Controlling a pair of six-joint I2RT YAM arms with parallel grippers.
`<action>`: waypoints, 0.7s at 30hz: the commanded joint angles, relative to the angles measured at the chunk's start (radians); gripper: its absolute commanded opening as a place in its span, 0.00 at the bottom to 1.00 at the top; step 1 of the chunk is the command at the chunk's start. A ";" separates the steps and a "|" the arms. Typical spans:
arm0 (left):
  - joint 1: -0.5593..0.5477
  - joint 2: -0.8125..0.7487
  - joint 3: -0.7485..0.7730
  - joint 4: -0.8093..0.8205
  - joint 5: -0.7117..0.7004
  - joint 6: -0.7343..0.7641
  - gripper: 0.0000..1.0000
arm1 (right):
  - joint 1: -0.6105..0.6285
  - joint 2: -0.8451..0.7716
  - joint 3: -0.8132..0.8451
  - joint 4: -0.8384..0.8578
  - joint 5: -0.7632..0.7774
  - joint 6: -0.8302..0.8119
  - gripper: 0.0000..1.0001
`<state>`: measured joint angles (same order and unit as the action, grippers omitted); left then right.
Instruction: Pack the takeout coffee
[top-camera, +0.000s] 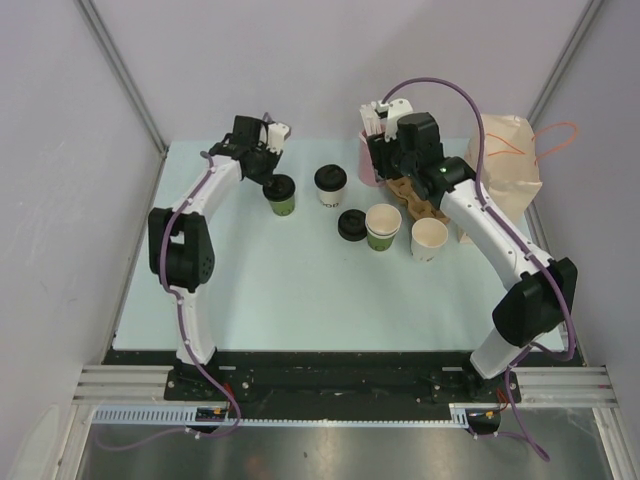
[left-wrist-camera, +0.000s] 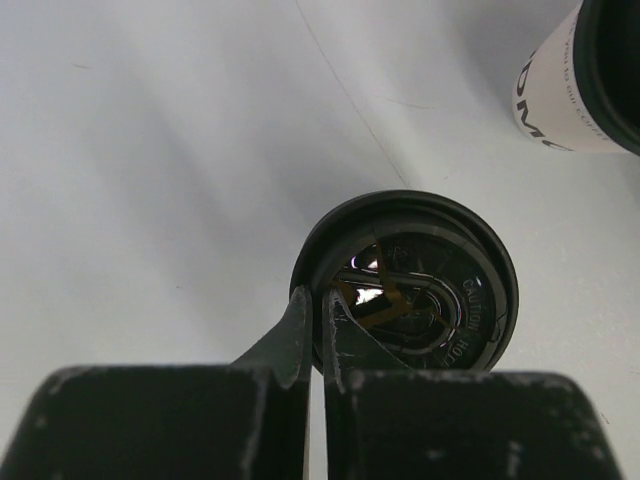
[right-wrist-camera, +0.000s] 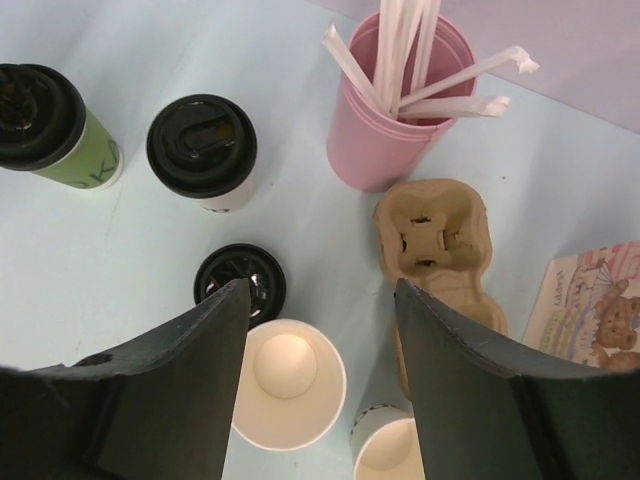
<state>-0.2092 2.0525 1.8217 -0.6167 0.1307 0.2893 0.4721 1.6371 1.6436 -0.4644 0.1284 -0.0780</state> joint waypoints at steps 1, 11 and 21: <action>-0.009 0.009 0.044 -0.002 -0.014 0.008 0.00 | -0.018 -0.052 -0.001 -0.042 0.057 0.010 0.68; -0.007 -0.038 0.050 -0.003 0.032 0.008 0.67 | -0.174 -0.103 0.033 -0.143 0.333 0.035 1.00; -0.007 -0.132 0.031 -0.006 0.027 0.005 0.84 | -0.352 -0.036 0.151 -0.316 0.270 0.049 0.94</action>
<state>-0.2157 2.0270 1.8275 -0.6250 0.1417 0.2958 0.1394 1.5879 1.7470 -0.6945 0.4248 -0.0521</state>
